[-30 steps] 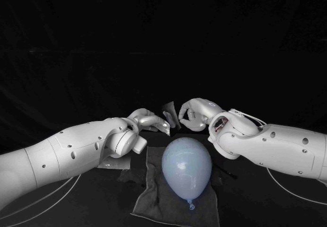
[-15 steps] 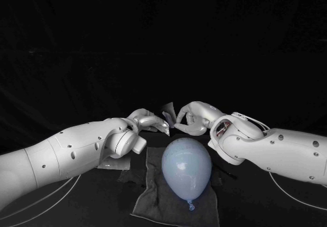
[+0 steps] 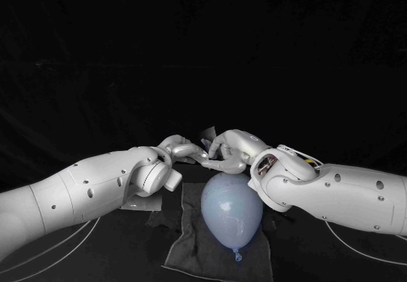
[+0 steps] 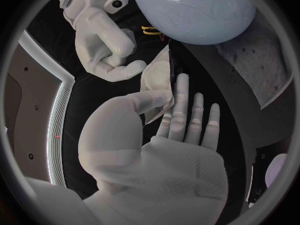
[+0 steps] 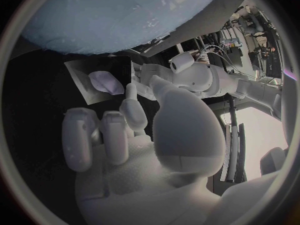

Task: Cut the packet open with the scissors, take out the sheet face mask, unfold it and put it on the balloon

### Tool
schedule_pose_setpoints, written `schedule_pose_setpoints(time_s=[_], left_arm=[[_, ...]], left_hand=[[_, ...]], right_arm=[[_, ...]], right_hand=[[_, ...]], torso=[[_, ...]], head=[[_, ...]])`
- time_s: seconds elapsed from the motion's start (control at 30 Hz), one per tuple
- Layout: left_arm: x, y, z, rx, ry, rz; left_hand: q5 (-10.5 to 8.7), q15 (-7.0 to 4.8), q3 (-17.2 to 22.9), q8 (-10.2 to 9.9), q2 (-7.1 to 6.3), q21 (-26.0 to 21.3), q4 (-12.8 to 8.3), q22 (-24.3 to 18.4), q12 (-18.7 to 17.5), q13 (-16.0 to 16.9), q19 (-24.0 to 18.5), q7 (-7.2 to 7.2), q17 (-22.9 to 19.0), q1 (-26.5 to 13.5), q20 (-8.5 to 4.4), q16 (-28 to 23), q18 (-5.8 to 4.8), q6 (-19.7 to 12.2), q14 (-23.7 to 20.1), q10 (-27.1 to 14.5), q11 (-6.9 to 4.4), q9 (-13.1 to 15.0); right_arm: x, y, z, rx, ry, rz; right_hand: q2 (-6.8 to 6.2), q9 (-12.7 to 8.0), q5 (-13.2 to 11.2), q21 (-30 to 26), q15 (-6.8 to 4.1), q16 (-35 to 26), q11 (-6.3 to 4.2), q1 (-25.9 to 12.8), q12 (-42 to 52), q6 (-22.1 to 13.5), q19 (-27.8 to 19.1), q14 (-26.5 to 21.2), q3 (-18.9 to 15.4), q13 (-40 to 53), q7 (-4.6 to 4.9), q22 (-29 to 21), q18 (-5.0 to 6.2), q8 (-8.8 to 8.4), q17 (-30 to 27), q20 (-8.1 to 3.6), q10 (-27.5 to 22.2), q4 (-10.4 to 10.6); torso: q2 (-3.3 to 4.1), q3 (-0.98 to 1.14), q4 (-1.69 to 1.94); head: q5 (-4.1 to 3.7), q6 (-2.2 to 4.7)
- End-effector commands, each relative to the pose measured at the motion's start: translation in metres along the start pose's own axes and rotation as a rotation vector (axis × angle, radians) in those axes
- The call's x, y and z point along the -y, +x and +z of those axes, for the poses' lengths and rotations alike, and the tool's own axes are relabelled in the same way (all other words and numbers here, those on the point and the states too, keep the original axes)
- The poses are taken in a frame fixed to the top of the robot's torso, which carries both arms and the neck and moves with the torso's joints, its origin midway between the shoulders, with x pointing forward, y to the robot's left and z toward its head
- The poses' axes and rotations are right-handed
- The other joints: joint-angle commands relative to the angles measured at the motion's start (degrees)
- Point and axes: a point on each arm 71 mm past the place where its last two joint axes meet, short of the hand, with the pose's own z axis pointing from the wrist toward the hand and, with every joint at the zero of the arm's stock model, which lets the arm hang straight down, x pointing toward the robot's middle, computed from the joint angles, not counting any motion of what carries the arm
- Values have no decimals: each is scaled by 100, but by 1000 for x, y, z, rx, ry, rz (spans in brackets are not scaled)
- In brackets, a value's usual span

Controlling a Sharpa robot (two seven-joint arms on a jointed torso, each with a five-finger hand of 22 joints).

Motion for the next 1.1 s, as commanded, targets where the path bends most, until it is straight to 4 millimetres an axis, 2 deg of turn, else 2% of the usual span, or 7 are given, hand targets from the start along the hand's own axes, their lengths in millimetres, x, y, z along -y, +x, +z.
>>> schedule_pose_setpoints(time_s=[0.03,0.23,0.43,0.8,0.93,1.0,1.1], left_arm=[[3,2,0,-5,11,-7],[3,3,-1,-12,12,-8],[3,3,-1,-13,12,-9],[4,5,-1,-21,12,-10],[4,5,-1,-22,12,-10],[4,5,-1,-23,12,-10],[4,5,-1,-22,11,-10]], left_hand=[[18,-26,43,172,-11,-39,1,8,24,10,-22,-16,-4,35,0,30,65,59,6,34,-15,861],[18,-26,43,172,-11,-39,1,8,24,10,-22,-16,-4,35,0,30,65,59,6,34,-15,861],[18,-26,43,172,-11,-39,1,8,24,10,-22,-16,-4,35,0,30,65,59,6,34,-15,861],[16,-27,55,173,-17,-42,3,8,29,13,-24,-17,-18,32,2,41,72,60,4,33,-16,863],[16,-27,58,175,-20,-43,2,8,31,14,-25,-17,-22,31,2,44,75,61,4,34,-17,864],[16,-27,58,175,-20,-43,2,8,31,14,-25,-17,-22,31,2,44,75,61,4,34,-17,864],[16,-27,58,175,-20,-43,2,8,31,14,-25,-17,-22,31,2,44,75,61,4,34,-17,864]], right_arm=[[3,0,3,45,31,-61],[3,4,9,66,42,-115],[-1,7,10,88,29,-167],[-7,13,12,100,21,-196],[-7,14,12,108,24,-196],[-6,13,12,112,25,-197],[-6,13,12,118,26,-197]], right_hand=[[85,-9,-94,-18,-25,-2,-2,21,23,37,366,529,-384,15,-11,1336,5,-25,1190,-16,21,44],[264,2,-107,14,-38,5,-21,41,165,77,381,532,-957,128,-32,1345,-2,35,1200,-23,98,51],[409,46,-107,188,-78,45,-73,167,586,197,453,548,-1098,449,-93,1394,-38,162,1255,-54,344,50],[472,96,-106,404,-130,111,-134,204,984,315,541,571,-1183,757,-164,1455,-85,310,1344,-100,571,53],[644,116,-100,508,-175,142,-186,390,1159,358,582,581,-1074,894,-220,1484,-107,388,1387,-140,671,34],[816,120,-138,581,-219,158,-240,745,1251,362,610,586,-818,970,-280,1505,-123,423,1409,-177,722,-25],[933,104,-120,581,-263,163,-277,1175,1299,325,610,588,-388,1017,-308,1505,-123,428,1416,-229,746,-121]], torso=[[2,-3,-4],[-2,0,-1],[-3,1,-5],[-1,4,-5],[-1,1,-10],[-3,1,-8],[-4,2,-6]], head=[[-2,-7],[10,-16],[17,-24],[12,-18],[6,-18],[7,-18],[5,-16]])
